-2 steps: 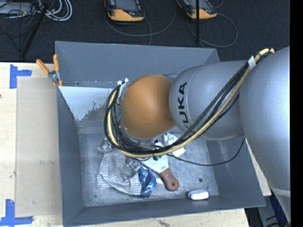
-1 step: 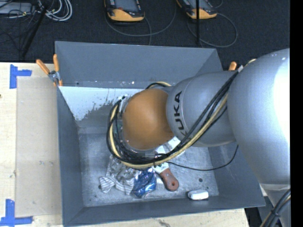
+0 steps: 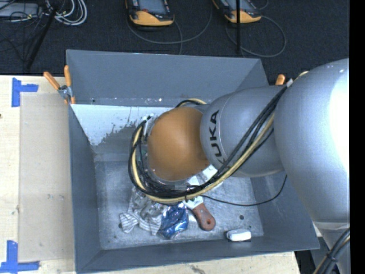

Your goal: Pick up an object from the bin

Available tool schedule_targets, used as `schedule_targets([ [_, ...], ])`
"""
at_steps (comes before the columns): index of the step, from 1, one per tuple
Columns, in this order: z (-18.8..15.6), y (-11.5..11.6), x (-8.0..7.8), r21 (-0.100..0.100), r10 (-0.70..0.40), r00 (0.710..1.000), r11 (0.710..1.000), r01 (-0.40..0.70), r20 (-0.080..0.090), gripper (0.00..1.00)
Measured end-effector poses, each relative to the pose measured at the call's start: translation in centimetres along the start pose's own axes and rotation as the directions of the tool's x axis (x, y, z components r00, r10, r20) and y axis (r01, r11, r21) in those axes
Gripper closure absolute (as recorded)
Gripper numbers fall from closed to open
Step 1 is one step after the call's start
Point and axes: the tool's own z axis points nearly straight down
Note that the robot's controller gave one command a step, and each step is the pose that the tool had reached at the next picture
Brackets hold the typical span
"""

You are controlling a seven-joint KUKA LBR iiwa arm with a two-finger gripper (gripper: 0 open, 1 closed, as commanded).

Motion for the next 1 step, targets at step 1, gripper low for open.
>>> schedule_targets([
  [1,-0.59,0.28,-0.45,0.002,-0.030,1.000,1.000,0.030,0.006,1.00],
])
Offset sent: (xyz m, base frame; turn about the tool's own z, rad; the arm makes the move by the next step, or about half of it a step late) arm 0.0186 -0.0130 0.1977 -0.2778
